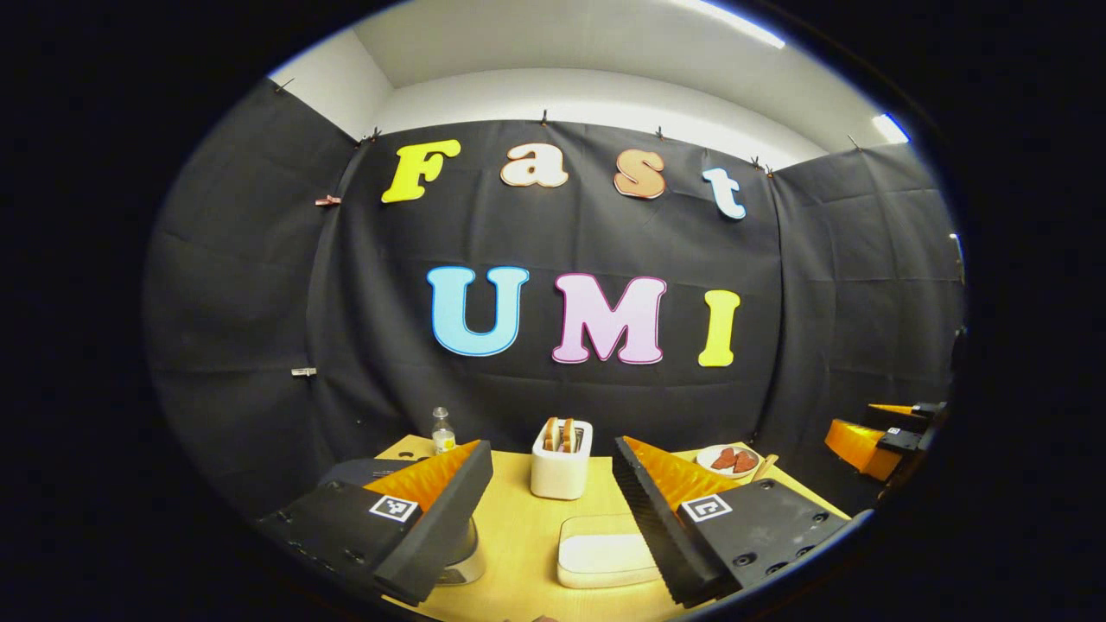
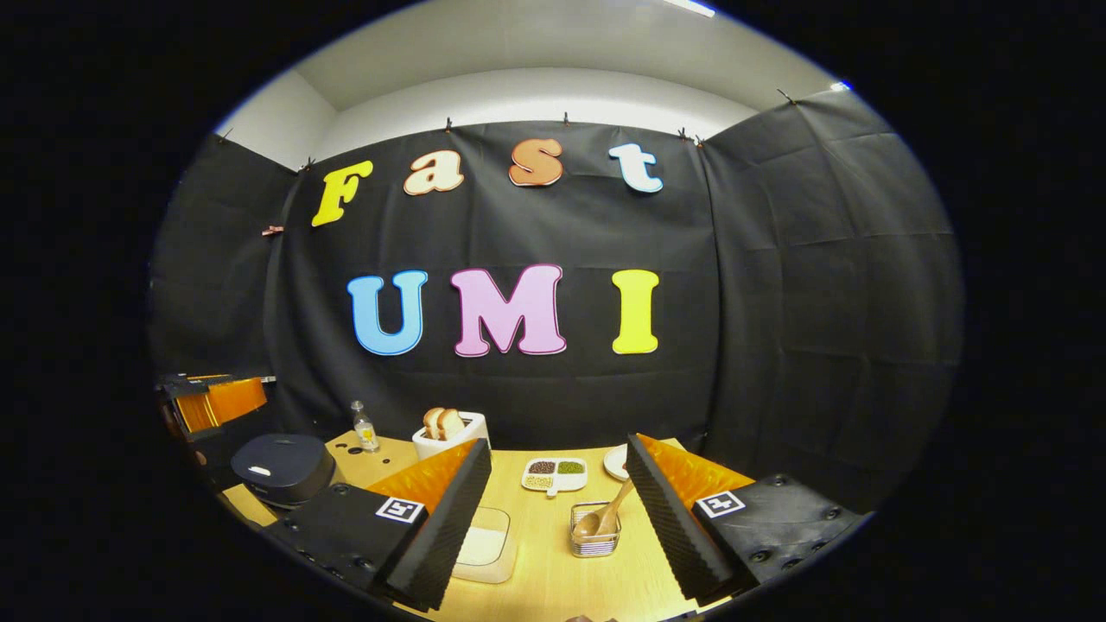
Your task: Close the left gripper, press the button to open the rice cooker; take a wooden spoon from the chopstick holder with the right hand, scoop a spoonful of rice and pour it into the rice cooker, then put the wooden spoon back into the chopstick holder.
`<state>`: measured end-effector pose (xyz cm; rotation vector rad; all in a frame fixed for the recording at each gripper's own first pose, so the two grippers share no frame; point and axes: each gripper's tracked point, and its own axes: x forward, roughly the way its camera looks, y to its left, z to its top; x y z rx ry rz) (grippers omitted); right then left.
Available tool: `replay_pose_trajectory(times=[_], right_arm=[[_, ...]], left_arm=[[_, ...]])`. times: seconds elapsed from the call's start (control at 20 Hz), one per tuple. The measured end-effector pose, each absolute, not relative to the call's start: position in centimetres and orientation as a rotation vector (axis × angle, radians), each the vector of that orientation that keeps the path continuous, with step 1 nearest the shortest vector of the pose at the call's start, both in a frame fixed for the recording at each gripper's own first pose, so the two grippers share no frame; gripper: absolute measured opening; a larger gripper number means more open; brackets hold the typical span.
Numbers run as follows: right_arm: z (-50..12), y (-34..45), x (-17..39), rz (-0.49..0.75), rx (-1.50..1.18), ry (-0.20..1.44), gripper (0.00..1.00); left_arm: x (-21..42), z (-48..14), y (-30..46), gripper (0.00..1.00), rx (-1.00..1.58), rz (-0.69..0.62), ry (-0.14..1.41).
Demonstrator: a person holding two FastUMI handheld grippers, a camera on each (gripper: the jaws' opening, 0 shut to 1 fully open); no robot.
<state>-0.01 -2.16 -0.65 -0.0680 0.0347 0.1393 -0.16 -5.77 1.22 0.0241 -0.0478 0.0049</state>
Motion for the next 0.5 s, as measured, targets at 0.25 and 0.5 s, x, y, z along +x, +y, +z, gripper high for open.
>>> replay_pose_trajectory(times=[0.25,0.5], right_arm=[[-0.3,-0.2,-3.2,0.098,-0.032,0.041,0.98],[-0.2,-1.2,-5.0,0.038,-0.052,0.042,0.98]], left_arm=[[-1.8,-0.7,-2.4,0.95,-0.05,-0.005,0.002],[-1.7,-1.1,-0.2,0.95,-0.04,0.016,0.001]])
